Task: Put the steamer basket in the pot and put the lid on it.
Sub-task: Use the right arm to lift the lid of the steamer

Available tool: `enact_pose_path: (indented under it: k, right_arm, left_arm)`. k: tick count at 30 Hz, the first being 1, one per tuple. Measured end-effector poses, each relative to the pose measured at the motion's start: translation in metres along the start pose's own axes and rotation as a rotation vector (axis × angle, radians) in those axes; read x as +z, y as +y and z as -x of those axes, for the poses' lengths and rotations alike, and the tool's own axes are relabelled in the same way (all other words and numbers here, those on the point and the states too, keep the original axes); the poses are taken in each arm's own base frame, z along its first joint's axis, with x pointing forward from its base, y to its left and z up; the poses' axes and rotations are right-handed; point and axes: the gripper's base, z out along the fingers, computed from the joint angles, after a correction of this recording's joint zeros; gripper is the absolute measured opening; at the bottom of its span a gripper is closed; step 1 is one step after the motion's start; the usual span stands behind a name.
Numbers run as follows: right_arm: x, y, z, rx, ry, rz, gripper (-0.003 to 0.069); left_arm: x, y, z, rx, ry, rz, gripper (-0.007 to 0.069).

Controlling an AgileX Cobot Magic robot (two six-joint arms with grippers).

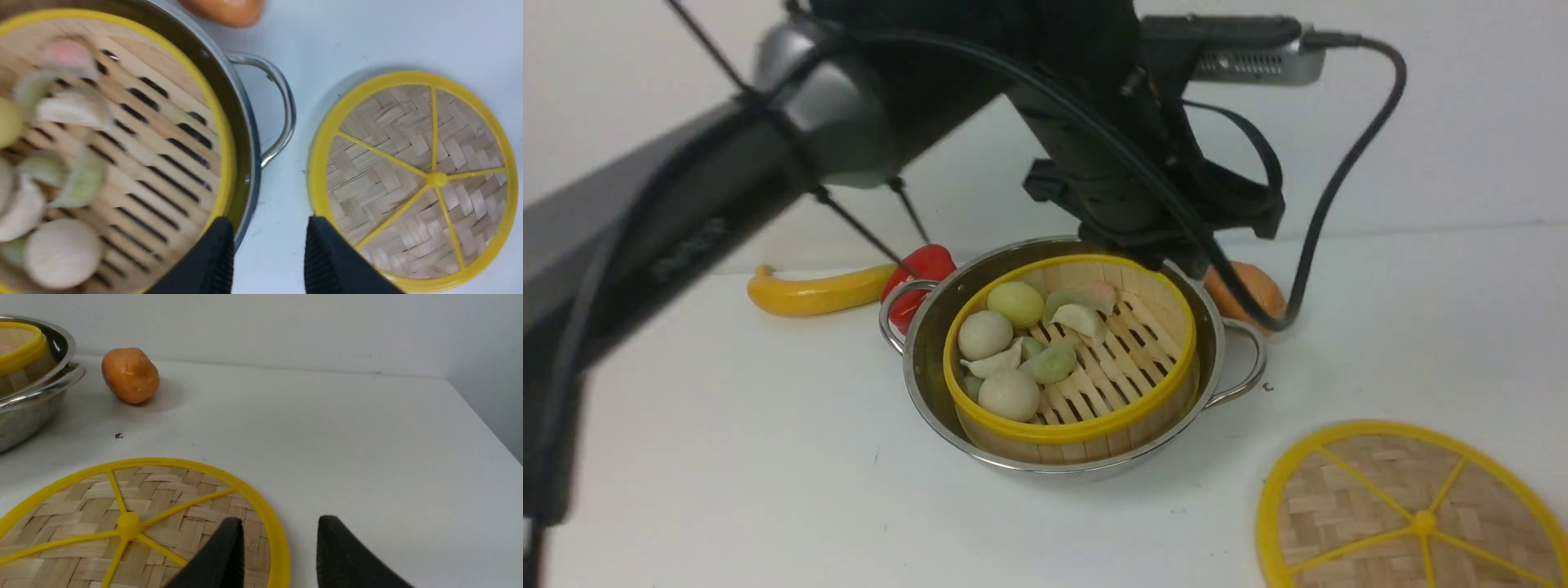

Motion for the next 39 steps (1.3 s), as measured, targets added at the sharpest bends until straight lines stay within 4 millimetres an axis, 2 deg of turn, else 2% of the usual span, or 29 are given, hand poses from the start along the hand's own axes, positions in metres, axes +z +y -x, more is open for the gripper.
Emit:
enact_pose_path:
  k: [2,4,5,7,8,9,10,15,20,24,26,27,28,31,35,36,38,39]
  right_arm:
    - [0.0,0.0,0.0,0.0,0.0,0.0,0.0241]
    - [0.0,0.0,0.0,0.0,0.0,0.0,0.0241]
    - [0.0,0.0,0.0,0.0,0.0,0.0,0.0241]
    - [0.0,0.0,0.0,0.0,0.0,0.0,0.0241]
    - [0.0,0.0,0.0,0.0,0.0,0.0,0.0241]
    - [0.0,0.0,0.0,0.0,0.0,0.0,0.0241]
    - [0.0,0.0,0.0,0.0,0.0,0.0,0.0241]
    - [0.0,0.0,0.0,0.0,0.0,0.0,0.0241]
    - [0.0,0.0,0.0,0.0,0.0,0.0,0.0241]
    - [0.0,0.0,0.0,0.0,0.0,0.0,0.0241]
    - [0.0,0.0,0.0,0.0,0.0,0.0,0.0241]
    - [0.0,0.0,0.0,0.0,0.0,0.0,0.0241]
    - [0.0,0.0,0.0,0.0,0.0,0.0,0.0241]
    - [0.0,0.0,0.0,0.0,0.0,0.0,0.0241]
    - [0.0,0.0,0.0,0.0,0.0,0.0,0.0241]
    - [0.0,0.0,0.0,0.0,0.0,0.0,0.0241]
    - [0.0,0.0,0.0,0.0,0.0,0.0,0.0241]
    - [0.0,0.0,0.0,0.0,0.0,0.0,0.0241]
  left_arm:
    - [-0.03,0.006,-0.004,0.019,-0.054,0.045,0.0239]
    - [-0.047,0.013,-0.008,0.027,-0.083,0.083,0.0239]
    - [-0.06,0.02,-0.01,0.025,-0.104,0.117,0.0239]
    - [-0.073,0.032,-0.014,0.017,-0.123,0.162,0.0239]
    - [-0.084,0.044,-0.018,0.002,-0.136,0.199,0.0239]
    - [-0.09,0.057,-0.023,-0.016,-0.134,0.232,0.0239]
    - [-0.093,0.059,-0.024,-0.019,-0.138,0.238,0.0239]
    - [-0.116,0.114,-0.053,-0.15,-0.115,0.357,0.0239]
    - [-0.134,0.142,-0.09,-0.209,-0.11,0.43,0.0239]
    - [-0.151,0.15,-0.123,-0.255,-0.16,0.474,0.0239]
    - [-0.161,0.149,-0.146,-0.276,-0.208,0.496,0.0239]
    - [-0.161,0.149,-0.148,-0.278,-0.211,0.498,0.0239]
    - [-0.162,0.148,-0.169,-0.289,-0.243,0.514,0.0239]
    - [-0.169,0.143,-0.211,-0.31,-0.34,0.558,0.0239]
    - [-0.159,0.138,-0.254,-0.318,-0.431,0.596,0.0239]
    - [-0.155,0.134,-0.271,-0.314,-0.485,0.606,0.0239]
    - [-0.15,0.132,-0.281,-0.315,-0.515,0.606,0.0239]
    - [-0.145,0.129,-0.293,-0.315,-0.557,0.603,0.0239]
